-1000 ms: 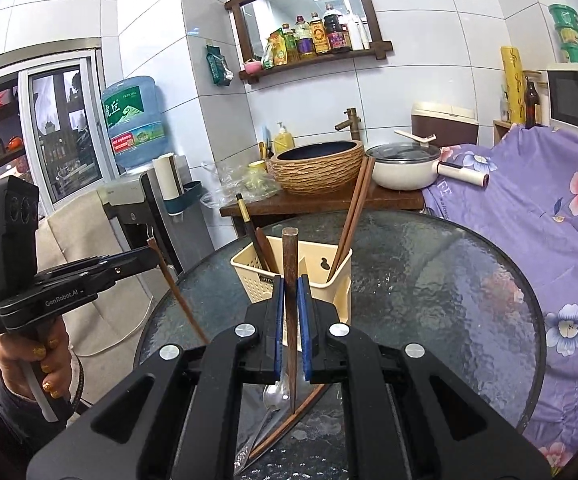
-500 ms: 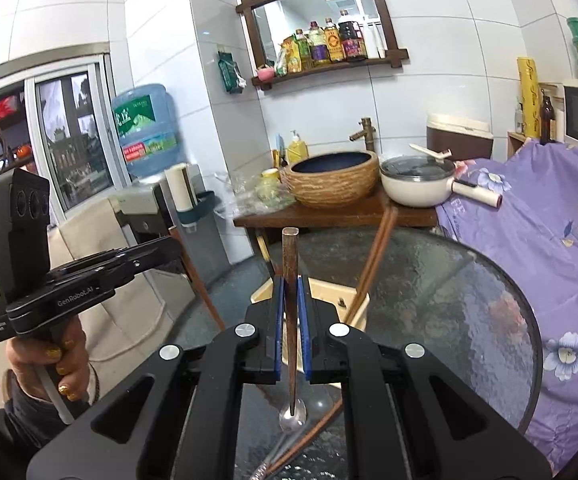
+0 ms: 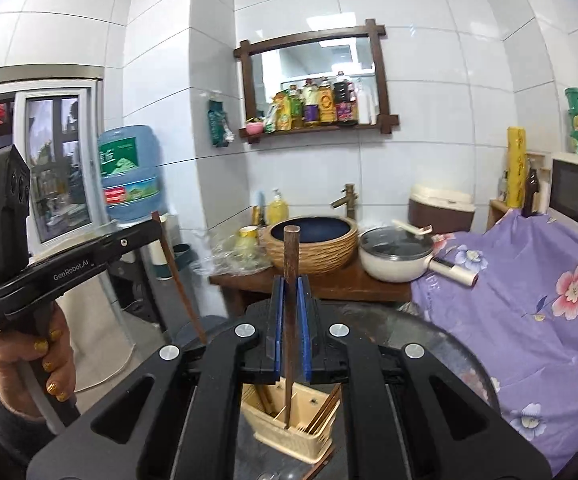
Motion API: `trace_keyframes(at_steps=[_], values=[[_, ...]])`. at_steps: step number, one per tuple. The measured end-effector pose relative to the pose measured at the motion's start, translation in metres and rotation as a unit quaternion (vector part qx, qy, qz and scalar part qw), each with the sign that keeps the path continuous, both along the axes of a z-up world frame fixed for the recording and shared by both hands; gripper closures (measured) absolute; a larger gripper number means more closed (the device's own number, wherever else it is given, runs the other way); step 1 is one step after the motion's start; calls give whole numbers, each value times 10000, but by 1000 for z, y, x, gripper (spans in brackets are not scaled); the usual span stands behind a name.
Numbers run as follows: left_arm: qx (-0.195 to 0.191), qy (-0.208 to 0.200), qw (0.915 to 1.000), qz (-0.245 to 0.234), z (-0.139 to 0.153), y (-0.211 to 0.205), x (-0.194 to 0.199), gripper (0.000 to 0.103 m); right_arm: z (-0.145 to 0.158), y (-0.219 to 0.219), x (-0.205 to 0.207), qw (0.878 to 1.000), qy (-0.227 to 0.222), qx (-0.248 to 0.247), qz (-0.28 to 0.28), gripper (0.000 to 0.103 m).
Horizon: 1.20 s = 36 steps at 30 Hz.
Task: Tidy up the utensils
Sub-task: 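Lower both chopsticks into the caddy and open both grippers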
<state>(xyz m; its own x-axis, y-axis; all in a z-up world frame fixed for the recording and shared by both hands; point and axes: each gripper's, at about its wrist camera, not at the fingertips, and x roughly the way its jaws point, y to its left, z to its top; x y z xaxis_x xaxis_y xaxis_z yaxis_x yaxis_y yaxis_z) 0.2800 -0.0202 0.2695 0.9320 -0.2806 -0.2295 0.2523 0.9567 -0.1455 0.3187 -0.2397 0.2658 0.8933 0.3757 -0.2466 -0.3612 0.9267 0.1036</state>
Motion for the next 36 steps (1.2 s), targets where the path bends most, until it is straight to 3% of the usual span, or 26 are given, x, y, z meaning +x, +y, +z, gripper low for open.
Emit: trace_keyframes(at_steps=[9,13,22,34,36], values=[[-166,191,9992,315,-33,1,40,97,-42,6,32,9994,-140,25,-329,95],[-71,261,9992,304,-53,-5,43,97,-65,10,44,9994,115,62,-319,95],[152,878,9958,190,-117,-16,58,97,-122,13,62,9973,645,97,-335,95],[243,1237,9919,160,-155,-21,65,97,-151,10,66,9952,908,101,-352,95],[259,1200,9923,189,-155,-20,62,93,-150,7,63,9953,908,113,-314,94]])
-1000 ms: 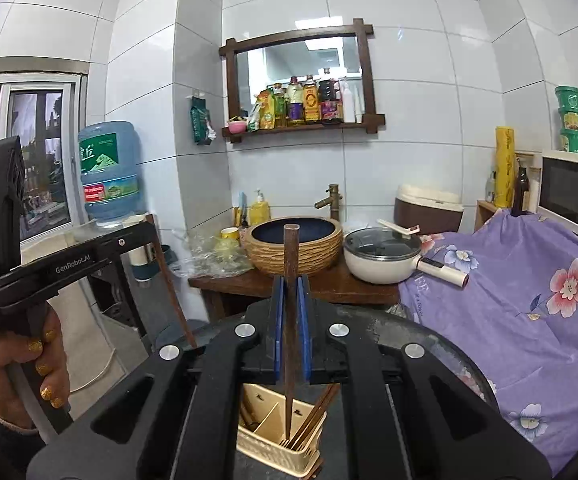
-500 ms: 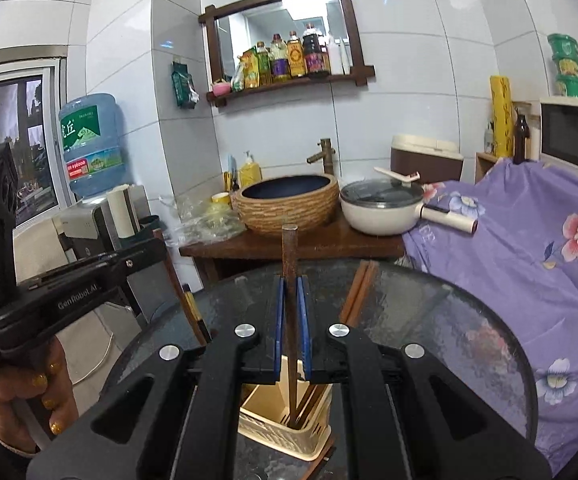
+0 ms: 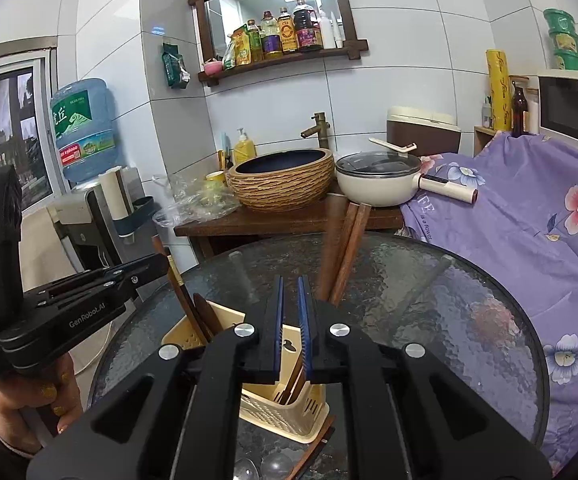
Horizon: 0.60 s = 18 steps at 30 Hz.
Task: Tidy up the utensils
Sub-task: 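Lower both chopsticks into the caddy and open both grippers, then move both tools back down to the spoon and the remaining chopstick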
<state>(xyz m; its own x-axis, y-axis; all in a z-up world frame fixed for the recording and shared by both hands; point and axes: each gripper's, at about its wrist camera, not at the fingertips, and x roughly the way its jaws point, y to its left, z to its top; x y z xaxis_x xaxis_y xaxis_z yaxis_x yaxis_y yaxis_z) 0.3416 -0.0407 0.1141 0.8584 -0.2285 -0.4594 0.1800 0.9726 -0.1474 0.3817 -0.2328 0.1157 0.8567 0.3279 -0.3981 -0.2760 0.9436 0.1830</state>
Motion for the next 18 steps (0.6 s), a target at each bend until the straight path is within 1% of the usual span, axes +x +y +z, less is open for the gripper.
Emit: trace_keyframes(at_steps=[1,2,3,4,5,7,8,9,10,13,15,18], values=[[-1,-11,10000,-17,0,1,-2,82,0,-1,-2,10000,-1,-6,-3,87],[-9,-20,10000,-29,0,1,-4,76,0,-3,-5,10000,-8,3,-10,73],[-32,-50,10000,-19,0,2,-9,62,0,-5,-11,10000,-38,44,-40,64],[-58,-101,9999,-5,0,3,-15,53,-1,-8,-15,9999,-76,81,-84,54],[-58,-174,9998,4,-1,5,-23,50,-1,-11,-22,9998,-120,102,-133,54],[39,-229,9997,12,-5,4,-34,42,-7,-15,-36,9998,-117,69,-140,54],[92,-236,9997,29,-10,5,-43,40,-9,-16,-40,9998,-90,82,-130,53],[98,-220,9997,35,-13,6,-47,35,-14,-18,-45,9999,-32,88,-110,53],[86,-167,9998,31,-19,7,-51,32,-19,-19,-49,9999,47,60,-82,52],[19,159,9999,-17,-41,12,-61,32,-43,-19,-58,9993,338,-116,-51,52],[46,423,9991,-69,-61,13,-66,32,-61,-19,-58,9977,618,-263,-105,52],[161,723,9971,-150,-87,10,-71,32,-94,-23,-54,9923,1192,-312,-93,52]])
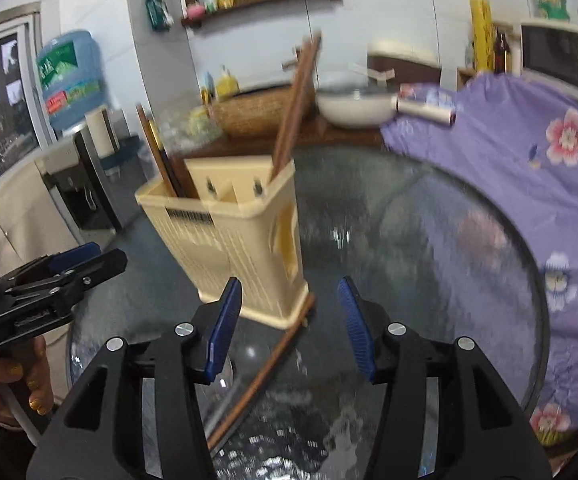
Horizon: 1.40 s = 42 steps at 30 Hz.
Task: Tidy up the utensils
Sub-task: 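Move both tools back down to the spoon and the remaining chopstick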
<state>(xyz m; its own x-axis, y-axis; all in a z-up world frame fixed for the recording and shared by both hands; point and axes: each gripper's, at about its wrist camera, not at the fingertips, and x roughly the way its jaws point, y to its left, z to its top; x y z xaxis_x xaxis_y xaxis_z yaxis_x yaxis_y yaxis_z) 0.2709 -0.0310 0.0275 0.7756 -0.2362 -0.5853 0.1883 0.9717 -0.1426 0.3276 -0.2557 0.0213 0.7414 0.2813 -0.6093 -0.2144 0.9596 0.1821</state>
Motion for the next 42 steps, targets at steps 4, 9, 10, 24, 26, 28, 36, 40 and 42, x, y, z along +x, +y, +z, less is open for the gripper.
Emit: trace_keyframes(at_steps=[4,9,10,24,26,28,36,40,42], values=[[164,488,9984,-232,-36,-8,-1,34,-36,-3,4,9985,535,68,84,52],[72,928,9946,-453,-63,-12,1,44,-63,0,3,9966,821,58,39,52],[41,969,9942,-469,-66,-13,1,44,-65,-1,4,9964,851,52,10,52],[391,1054,9920,-574,-85,-30,-8,44,-94,25,18,9915,1261,-252,177,52],[434,1058,9919,-548,-86,-27,-8,44,-96,33,17,9910,1269,-344,248,52],[439,1090,9919,-481,-88,-22,-8,44,-97,40,16,9904,1272,-439,313,53],[315,1168,9924,-221,-88,-1,-4,44,-99,61,6,9856,1061,-1192,557,56],[280,1166,9925,-253,-86,-2,-6,44,-97,54,0,9825,1094,-1364,640,60],[289,1180,9921,-325,-87,-6,-7,44,-96,46,-4,9810,1136,-1407,700,60]])
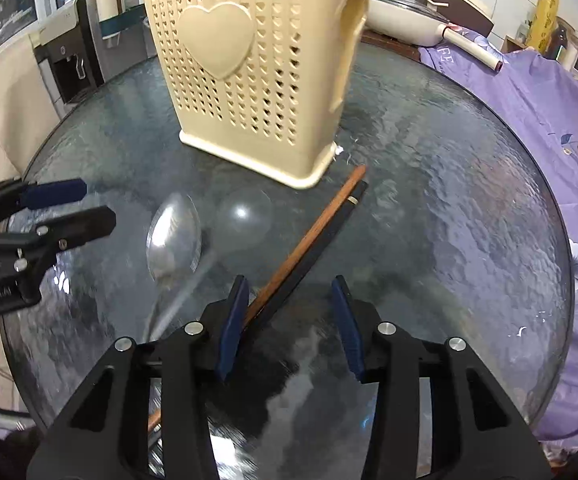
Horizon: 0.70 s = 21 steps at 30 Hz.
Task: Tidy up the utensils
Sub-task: 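Move both tools back down to the spoon and the remaining chopstick, then position the left gripper around the spoon handle while the right gripper aligns with the black-tipped chopstick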
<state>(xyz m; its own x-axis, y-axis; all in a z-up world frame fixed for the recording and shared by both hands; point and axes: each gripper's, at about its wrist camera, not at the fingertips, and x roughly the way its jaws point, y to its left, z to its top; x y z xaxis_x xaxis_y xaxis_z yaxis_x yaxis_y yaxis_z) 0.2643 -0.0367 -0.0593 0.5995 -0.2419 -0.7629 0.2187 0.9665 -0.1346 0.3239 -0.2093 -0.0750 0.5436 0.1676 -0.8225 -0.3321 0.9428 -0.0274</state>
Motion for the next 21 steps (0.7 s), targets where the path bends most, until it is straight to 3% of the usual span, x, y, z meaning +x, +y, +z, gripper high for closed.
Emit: trace_keyframes(at_steps=[9,19,21], values=[[-140,152,9993,-324,-4,-29,-3,44,1,-32,-8,9998,59,-61,178,60],[225,12,9993,-287,-9,-60,3,43,3,-40,-7,9998,121,-25,142,63],[141,104,9996,-231,-11,-60,8,44,2,-41,-8,9998,125,13,133,63]])
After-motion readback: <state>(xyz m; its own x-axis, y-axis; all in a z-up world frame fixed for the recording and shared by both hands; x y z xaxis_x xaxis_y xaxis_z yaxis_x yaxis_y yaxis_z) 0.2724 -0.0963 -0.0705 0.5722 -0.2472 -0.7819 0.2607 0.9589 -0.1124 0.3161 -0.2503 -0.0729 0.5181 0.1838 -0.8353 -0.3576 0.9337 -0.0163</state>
